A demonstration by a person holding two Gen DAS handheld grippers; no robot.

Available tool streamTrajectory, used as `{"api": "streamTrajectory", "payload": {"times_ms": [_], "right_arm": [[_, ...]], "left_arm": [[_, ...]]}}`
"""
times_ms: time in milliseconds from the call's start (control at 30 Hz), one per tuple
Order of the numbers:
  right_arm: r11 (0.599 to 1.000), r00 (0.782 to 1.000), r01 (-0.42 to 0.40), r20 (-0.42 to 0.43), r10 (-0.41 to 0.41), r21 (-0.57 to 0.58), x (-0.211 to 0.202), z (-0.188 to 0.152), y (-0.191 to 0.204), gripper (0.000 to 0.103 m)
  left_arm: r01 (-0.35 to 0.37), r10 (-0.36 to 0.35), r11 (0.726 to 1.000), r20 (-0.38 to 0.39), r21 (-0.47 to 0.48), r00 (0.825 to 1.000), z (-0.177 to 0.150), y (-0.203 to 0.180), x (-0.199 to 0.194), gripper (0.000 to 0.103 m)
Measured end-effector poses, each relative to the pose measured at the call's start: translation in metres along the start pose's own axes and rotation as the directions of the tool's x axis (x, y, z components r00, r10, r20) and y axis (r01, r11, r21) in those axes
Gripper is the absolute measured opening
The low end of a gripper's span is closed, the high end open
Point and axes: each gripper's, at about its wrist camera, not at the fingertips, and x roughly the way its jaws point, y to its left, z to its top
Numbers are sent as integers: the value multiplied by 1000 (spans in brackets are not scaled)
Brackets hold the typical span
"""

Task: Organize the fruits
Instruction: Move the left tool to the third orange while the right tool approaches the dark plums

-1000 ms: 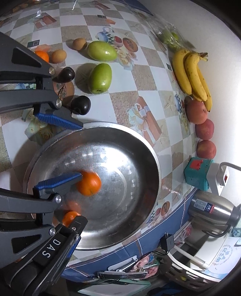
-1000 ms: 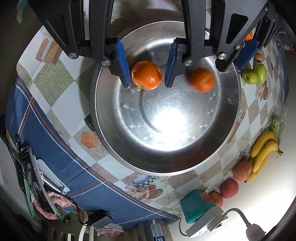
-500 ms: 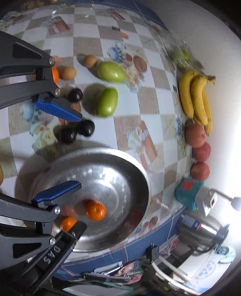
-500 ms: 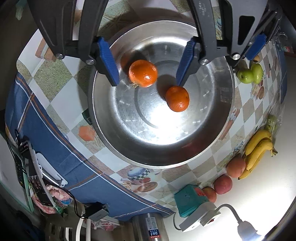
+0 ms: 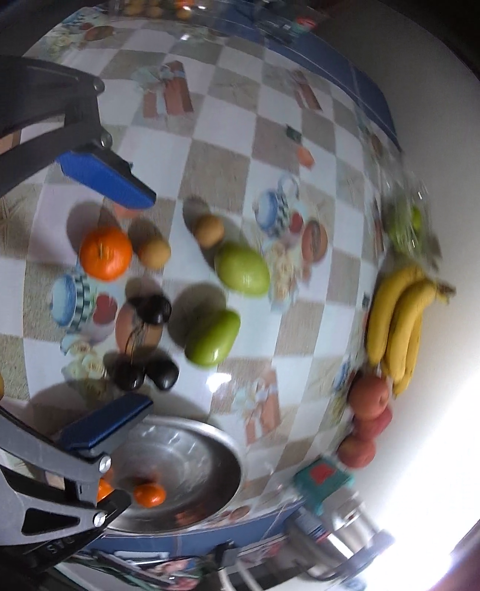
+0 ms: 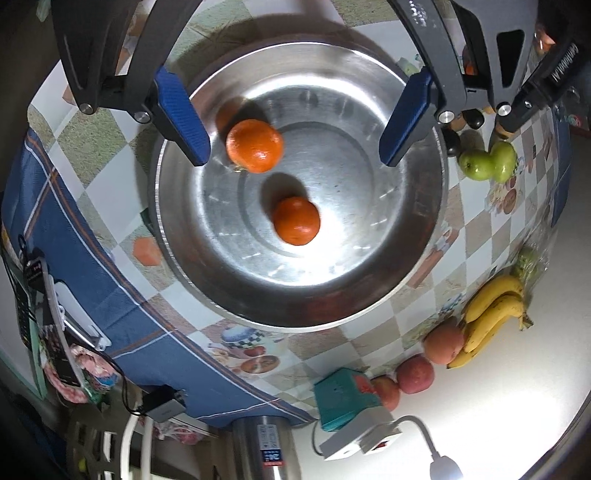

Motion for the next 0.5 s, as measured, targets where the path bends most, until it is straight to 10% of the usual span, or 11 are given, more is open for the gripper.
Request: {"api": "streamTrajectory", "payload": {"times_ms": [500], "right_arm": [[958, 986, -163, -17, 163, -234, -3, -16, 56, 98]], "left_arm": [[-66, 71, 979, 20, -193, 997, 0, 85, -11, 103]]}}
